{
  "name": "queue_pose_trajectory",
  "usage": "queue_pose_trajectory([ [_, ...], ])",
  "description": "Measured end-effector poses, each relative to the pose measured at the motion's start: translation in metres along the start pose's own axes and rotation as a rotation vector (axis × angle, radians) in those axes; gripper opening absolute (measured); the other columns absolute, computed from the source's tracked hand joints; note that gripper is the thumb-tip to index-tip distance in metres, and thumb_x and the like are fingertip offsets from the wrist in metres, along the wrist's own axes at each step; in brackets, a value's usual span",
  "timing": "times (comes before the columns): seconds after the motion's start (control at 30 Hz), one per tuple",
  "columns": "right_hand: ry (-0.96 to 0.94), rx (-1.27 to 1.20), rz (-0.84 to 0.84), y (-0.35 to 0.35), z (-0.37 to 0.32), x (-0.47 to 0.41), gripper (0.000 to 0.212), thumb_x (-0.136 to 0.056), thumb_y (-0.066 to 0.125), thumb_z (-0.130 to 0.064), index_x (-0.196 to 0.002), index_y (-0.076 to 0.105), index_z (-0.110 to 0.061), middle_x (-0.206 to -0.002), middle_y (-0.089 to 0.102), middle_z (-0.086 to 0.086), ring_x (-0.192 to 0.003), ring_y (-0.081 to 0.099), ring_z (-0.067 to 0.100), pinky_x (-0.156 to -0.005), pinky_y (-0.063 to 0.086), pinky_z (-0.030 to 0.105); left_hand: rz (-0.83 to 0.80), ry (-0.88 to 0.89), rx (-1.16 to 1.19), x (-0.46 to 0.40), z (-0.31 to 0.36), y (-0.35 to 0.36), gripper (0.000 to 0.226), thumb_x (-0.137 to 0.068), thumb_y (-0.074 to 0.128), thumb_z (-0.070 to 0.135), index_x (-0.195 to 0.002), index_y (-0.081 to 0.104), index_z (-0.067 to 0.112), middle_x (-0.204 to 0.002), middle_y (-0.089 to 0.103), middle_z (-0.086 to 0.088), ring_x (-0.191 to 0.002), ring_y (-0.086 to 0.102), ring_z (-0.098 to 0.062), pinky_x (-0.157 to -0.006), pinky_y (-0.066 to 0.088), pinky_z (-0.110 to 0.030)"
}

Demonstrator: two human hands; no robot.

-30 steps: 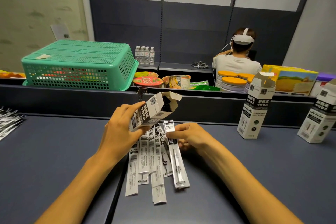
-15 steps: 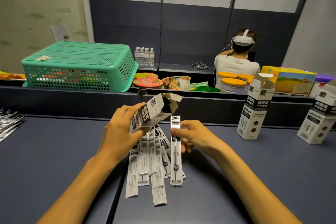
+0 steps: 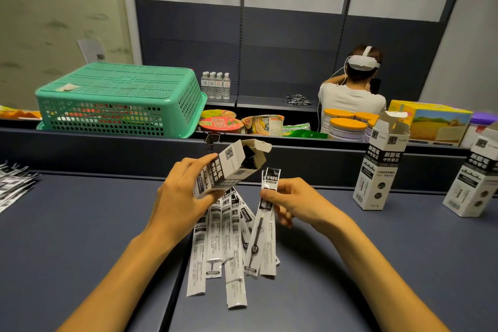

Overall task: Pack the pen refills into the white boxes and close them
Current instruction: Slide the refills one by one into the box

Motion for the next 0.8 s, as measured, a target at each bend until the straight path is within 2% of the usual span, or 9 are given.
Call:
queue_pose_trajectory([
  [0.13, -0.096, -0.087, 0.084, -0.014, -0.013, 0.008, 0.021, -0.096, 0.059, -0.022, -0.092, 0.064, -0.002, -0.066, 0.061, 0.011, -0.049, 0.057, 0.015, -0.047, 0.049, 0.024, 0.001, 0.006, 0.001, 0.000, 0.001, 0.000, 0.071, -0.074, 0.081, 0.028, -0.137, 0.048, 0.027, -0.113, 0.057, 0.007, -0.102, 0.053, -0.011, -0.079, 0.055, -0.039],
  [0.23, -0.187, -0.172, 0.183, -0.032, -0.023, 0.023, 0.023, -0.091, 0.061, -0.024, -0.090, 0.065, -0.002, -0.066, 0.065, 0.009, -0.053, 0.060, 0.019, -0.050, 0.052, 0.026, 0.002, 0.004, -0.006, 0.000, 0.001, 0.000, 0.072, -0.074, 0.081, 0.028, -0.138, 0.048, 0.028, -0.112, 0.056, 0.008, -0.101, 0.052, -0.010, -0.079, 0.054, -0.038],
  [0.43, -0.421, -0.450, 0.590, -0.071, -0.039, 0.056, 0.026, -0.087, 0.060, -0.026, -0.087, 0.062, 0.000, -0.066, 0.071, 0.005, -0.049, 0.063, 0.015, -0.050, 0.054, 0.025, -0.001, 0.015, -0.016, 0.000, 0.001, 0.001, 0.073, -0.074, 0.081, 0.027, -0.138, 0.046, 0.029, -0.111, 0.056, 0.008, -0.100, 0.052, -0.009, -0.078, 0.054, -0.036],
  [0.5, -0.470, -0.427, 0.699, -0.076, -0.043, 0.061, 0.026, -0.089, 0.060, -0.026, -0.090, 0.061, 0.001, -0.065, 0.071, 0.001, -0.051, 0.065, 0.013, -0.052, 0.055, 0.024, 0.000, 0.016, -0.017, 0.000, 0.000, 0.000, 0.073, -0.074, 0.081, 0.029, -0.138, 0.047, 0.029, -0.111, 0.056, 0.009, -0.100, 0.052, -0.009, -0.078, 0.054, -0.033],
  [0.6, -0.532, -0.346, 0.804, -0.075, -0.051, 0.063, 0.014, -0.093, 0.060, -0.020, -0.091, 0.062, -0.006, -0.067, 0.072, -0.007, -0.055, 0.068, 0.012, -0.057, 0.054, 0.019, 0.001, 0.019, -0.016, 0.000, 0.000, 0.001, 0.072, -0.074, 0.081, 0.030, -0.138, 0.047, 0.028, -0.111, 0.056, 0.009, -0.100, 0.052, -0.009, -0.078, 0.054, -0.033],
  [0.8, -0.664, -0.246, 0.880, -0.069, -0.063, 0.061, 0.002, -0.092, 0.061, -0.023, -0.092, 0.063, -0.023, -0.074, 0.072, -0.013, -0.062, 0.071, 0.013, -0.063, 0.058, 0.026, -0.004, 0.023, -0.016, -0.001, 0.001, 0.001, 0.072, -0.073, 0.081, 0.028, -0.138, 0.048, 0.028, -0.111, 0.056, 0.008, -0.101, 0.052, -0.009, -0.079, 0.052, -0.032],
])
Point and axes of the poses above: each hand's wrist, its own x-axis away from the middle knuckle, its own y-axis out of the palm, z = x × y, the point moved 6 cm from there along -x, towards the middle knuckle
